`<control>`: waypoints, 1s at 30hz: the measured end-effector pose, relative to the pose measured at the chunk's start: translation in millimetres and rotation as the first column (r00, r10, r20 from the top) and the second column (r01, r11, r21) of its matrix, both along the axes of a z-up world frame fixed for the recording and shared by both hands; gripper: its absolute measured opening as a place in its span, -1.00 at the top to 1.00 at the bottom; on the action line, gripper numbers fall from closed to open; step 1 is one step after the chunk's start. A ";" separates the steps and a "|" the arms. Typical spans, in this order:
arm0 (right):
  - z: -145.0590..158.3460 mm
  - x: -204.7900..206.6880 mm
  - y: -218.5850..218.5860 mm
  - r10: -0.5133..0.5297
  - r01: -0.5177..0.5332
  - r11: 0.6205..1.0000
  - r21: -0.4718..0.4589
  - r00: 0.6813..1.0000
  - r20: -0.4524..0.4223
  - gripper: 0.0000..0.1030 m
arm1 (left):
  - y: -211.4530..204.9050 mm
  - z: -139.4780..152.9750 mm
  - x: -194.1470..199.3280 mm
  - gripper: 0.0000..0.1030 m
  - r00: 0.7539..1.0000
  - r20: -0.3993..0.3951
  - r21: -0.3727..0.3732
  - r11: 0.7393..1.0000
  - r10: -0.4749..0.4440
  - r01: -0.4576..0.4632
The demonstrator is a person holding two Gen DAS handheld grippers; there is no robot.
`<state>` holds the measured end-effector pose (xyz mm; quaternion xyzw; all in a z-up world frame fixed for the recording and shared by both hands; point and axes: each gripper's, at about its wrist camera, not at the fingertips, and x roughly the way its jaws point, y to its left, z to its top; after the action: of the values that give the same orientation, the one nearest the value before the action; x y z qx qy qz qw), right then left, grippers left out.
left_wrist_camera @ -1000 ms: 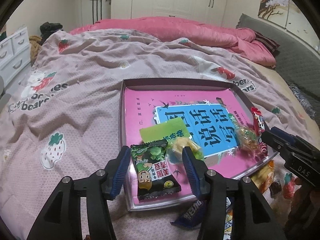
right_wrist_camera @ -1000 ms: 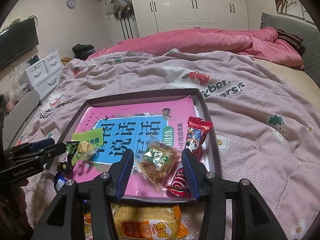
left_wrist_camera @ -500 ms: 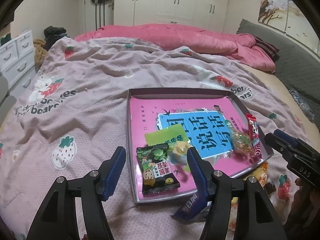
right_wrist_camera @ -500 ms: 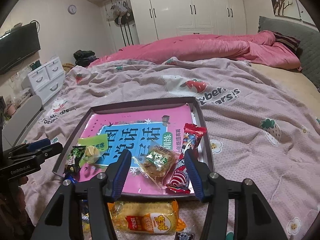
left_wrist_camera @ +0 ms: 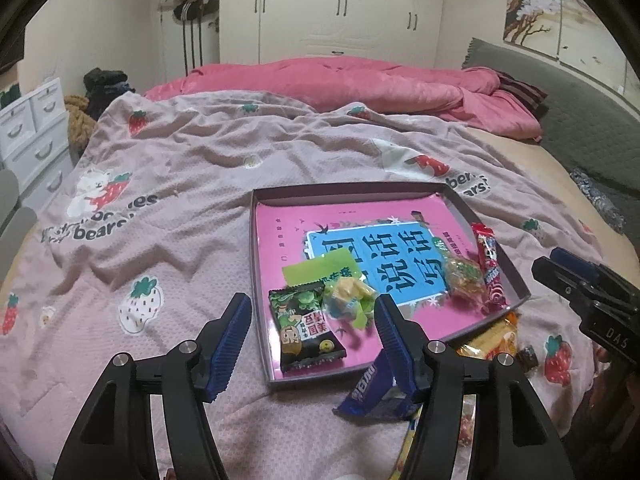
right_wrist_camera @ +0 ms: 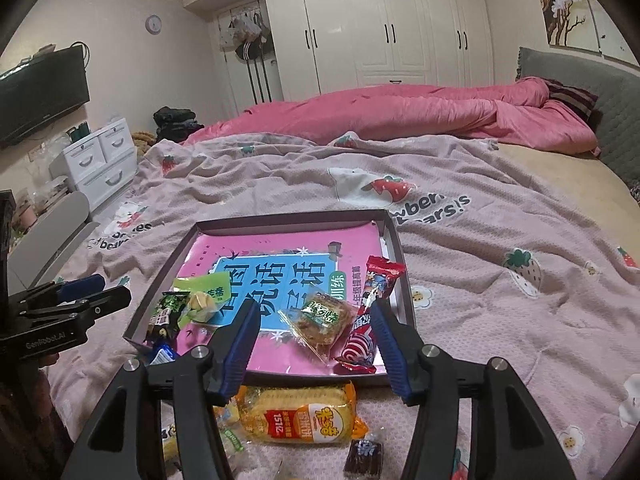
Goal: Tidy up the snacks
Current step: 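Lift both tools out of the tray toward the blue wrapper and yellow stick snack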
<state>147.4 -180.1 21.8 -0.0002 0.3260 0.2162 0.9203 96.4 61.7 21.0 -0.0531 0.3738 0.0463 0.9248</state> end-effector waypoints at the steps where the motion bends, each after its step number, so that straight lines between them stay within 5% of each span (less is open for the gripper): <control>1: 1.0 -1.4 -0.4 0.001 -0.001 1.000 0.000 1.000 0.002 -0.10 | -0.8 0.6 -1.3 -0.28 1.000 0.000 0.002 1.000 -0.003 0.003; 30: 2.0 -55.0 -7.0 0.014 -0.015 1.000 -0.017 0.999 -0.031 -0.11 | -46.8 -17.4 -27.9 -0.28 0.987 -0.109 0.050 0.991 -0.119 0.125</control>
<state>92.4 -187.1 23.8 -0.0070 0.3421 0.2202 0.9135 68.5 14.8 3.6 -0.0016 0.4233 0.0030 0.9060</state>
